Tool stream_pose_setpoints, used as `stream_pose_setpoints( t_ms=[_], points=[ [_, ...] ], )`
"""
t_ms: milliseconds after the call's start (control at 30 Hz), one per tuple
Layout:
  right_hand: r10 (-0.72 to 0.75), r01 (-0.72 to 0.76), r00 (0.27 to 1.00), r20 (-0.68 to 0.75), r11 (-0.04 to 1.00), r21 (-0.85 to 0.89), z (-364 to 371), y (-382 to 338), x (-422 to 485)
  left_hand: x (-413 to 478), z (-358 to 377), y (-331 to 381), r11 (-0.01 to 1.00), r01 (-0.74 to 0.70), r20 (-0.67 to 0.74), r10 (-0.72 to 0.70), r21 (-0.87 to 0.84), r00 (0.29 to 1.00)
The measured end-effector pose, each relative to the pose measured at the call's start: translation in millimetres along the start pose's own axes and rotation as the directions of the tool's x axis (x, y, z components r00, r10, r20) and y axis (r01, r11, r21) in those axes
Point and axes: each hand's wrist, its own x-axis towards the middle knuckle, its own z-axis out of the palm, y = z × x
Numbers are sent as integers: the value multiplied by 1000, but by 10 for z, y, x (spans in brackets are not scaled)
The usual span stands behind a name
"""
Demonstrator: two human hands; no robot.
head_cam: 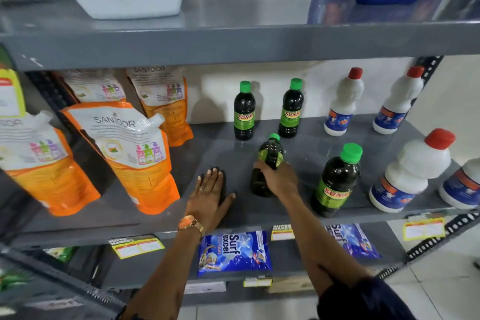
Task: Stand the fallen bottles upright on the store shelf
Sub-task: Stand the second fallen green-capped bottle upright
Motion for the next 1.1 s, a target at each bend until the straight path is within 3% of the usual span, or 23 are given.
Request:
stream_pose_setpoints(
  t_ms=[167, 367, 733, 833, 1100],
  points=[
    [-218, 280, 951, -220, 910, 306, 153, 211, -110, 43, 53, -22, 1000, 10, -10, -10, 13, 1000],
    [-386, 437, 899, -208, 827, 353, 253, 51, 65, 37, 67, -34, 1000, 28, -15, -28, 14, 1000],
    [-435, 441, 895, -96, 835, 330, 279, 214, 111, 25, 69, -53, 999, 26, -12, -25, 20, 1000],
    [-468, 487, 873, -136, 828, 277, 269, 250, 34, 23, 73, -50, 1000, 23, -25, -23, 18, 999],
    [-343, 366, 924, -171, 922, 129, 343, 87, 46, 28, 30, -37, 1000, 27, 19, -27, 8, 999]
  ],
)
